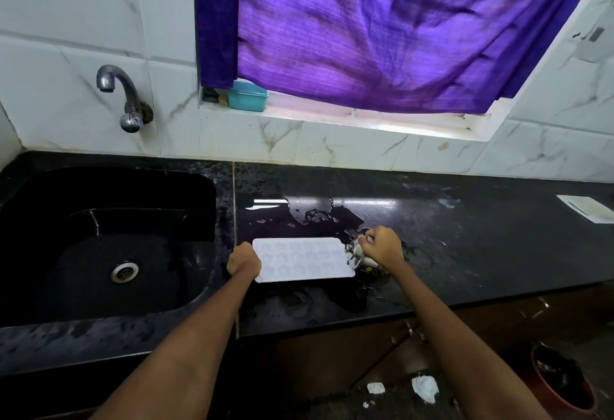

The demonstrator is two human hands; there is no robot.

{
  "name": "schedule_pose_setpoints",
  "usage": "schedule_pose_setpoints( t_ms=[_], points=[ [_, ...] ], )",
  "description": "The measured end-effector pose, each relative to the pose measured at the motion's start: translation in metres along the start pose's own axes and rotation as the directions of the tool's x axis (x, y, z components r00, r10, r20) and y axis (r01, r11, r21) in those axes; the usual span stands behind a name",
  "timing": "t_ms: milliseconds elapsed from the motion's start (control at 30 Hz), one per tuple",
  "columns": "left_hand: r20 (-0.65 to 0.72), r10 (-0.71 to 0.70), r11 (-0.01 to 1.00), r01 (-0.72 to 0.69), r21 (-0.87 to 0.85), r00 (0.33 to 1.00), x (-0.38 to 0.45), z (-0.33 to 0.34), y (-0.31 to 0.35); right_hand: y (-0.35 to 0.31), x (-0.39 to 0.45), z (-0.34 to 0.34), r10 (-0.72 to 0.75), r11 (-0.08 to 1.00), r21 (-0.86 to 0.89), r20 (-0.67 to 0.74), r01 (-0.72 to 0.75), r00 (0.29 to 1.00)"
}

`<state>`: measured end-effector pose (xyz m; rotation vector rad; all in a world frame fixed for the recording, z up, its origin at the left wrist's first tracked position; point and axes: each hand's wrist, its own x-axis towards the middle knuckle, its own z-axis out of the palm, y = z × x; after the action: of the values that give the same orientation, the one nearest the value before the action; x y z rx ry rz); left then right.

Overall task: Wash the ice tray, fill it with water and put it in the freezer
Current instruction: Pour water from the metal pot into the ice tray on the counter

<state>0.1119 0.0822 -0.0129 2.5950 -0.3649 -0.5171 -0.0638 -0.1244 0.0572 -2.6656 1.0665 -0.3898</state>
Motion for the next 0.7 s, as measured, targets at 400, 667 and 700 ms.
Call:
schedule_pose_setpoints(
  t_ms=[400,667,700],
  points=[
    [-0.005,-0.013,1.0,0.013,0.004,1.0,0.0024,0.0032,-0.0001,-0.0019,0.0002,-0.0032,-0.041,0.998,-0.049,0.018,0.042,0.999],
    [-0.013,-0.015,1.0,0.015,0.026,1.0,0.0038,0.0053,0.0004,0.0053,0.0006,-0.0001,-0.038,0.998,-0.045,0.016,0.038,0.999],
    [-0.012,-0.014,1.0,0.014,0.027,1.0,0.0039,0.0055,0.0005,0.0062,0.0011,-0.0002,-0.042,0.998,-0.042,0.009,0.042,0.999]
  ],
)
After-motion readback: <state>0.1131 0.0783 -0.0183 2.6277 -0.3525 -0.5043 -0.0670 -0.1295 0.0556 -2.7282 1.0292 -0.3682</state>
